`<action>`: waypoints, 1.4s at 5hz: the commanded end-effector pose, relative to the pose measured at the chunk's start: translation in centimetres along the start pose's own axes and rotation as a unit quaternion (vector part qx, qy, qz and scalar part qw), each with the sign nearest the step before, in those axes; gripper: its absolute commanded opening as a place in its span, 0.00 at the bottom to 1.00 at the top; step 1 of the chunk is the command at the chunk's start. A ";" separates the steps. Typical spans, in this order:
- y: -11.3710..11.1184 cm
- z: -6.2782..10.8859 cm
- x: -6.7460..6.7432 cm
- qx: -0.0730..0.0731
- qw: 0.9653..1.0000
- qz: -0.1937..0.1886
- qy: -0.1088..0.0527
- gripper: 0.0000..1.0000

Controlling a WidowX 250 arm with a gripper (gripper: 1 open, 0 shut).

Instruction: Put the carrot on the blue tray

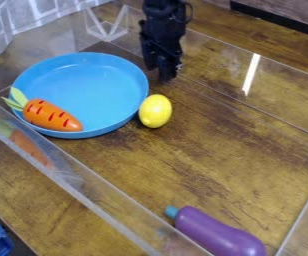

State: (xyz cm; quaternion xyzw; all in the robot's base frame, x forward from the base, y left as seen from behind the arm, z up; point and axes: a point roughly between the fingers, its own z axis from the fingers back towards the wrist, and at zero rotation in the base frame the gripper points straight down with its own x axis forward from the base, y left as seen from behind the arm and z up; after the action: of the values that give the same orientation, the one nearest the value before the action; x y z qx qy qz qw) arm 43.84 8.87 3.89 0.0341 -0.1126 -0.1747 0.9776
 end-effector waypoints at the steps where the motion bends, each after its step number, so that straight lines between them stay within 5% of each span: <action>1: 2.4 5.4 1.2 0.032 0.998 -0.008 -0.050 0.00; 2: 3.2 6.4 1.3 0.031 0.998 -0.023 -0.056 1.00; 4: 0.8 4.9 2.3 0.008 0.990 -0.119 -0.074 1.00; 7: -0.7 5.9 2.8 0.007 0.982 -0.167 -0.088 1.00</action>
State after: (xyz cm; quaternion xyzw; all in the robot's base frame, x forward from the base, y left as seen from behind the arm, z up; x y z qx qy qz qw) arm 44.11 7.44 5.96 0.0199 -0.1491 -0.3330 0.9308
